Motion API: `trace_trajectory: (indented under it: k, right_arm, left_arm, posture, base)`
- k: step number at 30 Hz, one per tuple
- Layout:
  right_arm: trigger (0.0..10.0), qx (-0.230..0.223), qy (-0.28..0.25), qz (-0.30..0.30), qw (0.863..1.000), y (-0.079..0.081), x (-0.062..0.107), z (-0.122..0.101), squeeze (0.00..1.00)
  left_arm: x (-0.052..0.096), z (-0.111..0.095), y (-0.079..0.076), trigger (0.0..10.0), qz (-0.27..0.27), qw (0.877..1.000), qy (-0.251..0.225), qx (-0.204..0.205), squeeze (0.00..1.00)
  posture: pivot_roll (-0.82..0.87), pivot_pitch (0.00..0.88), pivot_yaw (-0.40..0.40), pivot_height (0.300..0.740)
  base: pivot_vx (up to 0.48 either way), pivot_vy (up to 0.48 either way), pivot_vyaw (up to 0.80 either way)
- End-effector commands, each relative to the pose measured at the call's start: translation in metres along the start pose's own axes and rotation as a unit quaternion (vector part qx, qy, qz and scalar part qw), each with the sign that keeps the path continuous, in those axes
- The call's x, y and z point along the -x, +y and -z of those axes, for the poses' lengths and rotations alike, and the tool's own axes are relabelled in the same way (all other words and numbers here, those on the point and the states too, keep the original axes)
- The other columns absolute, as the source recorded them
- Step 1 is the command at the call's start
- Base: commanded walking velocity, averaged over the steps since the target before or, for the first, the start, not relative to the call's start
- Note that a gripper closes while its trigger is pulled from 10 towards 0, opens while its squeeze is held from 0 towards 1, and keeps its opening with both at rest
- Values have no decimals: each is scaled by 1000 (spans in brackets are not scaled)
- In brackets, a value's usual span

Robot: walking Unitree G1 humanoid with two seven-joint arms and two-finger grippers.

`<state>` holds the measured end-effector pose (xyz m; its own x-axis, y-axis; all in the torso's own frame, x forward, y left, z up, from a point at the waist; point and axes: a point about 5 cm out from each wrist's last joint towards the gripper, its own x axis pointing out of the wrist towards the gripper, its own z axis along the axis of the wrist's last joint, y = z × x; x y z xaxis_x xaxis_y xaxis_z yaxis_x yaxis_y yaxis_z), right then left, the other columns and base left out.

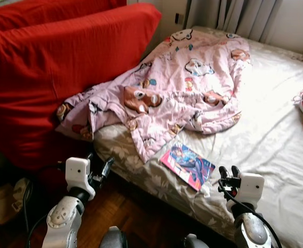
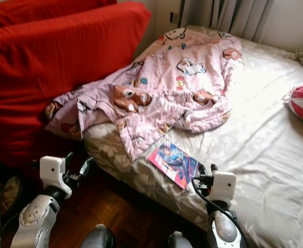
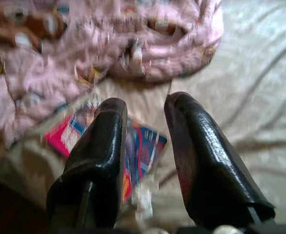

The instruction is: Clean up the room

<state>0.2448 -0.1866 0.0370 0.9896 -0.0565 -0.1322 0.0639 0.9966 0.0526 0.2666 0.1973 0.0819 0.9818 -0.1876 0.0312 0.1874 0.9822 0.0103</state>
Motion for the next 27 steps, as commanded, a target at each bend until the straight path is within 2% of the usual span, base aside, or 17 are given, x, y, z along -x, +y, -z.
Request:
trace_trajectory:
  k: [1,16,27]
  right_arm:
    - [10000,1,10,-1,1000,-1,3,2,0]
    - [10000,-12,7,-12,1000,1,1,1,0]
    - [10000,-6,33,-32,999,5,3,8,0]
  left_arm:
    - [-1,-2,-2,10000,5,1000,3,-2,0]
    - [-1,-3,-4,10000,-2,1000,5,6,0]
    - [-3,-3,-6,10000,3,1000,8,6,0]
  posture:
    - [71,221,-29,650]
    - [81,227,-30,641]
    - [81,225,-27,637]
  base:
    - [0,0,0]
    - [0,0,0]
    - [0,0,0]
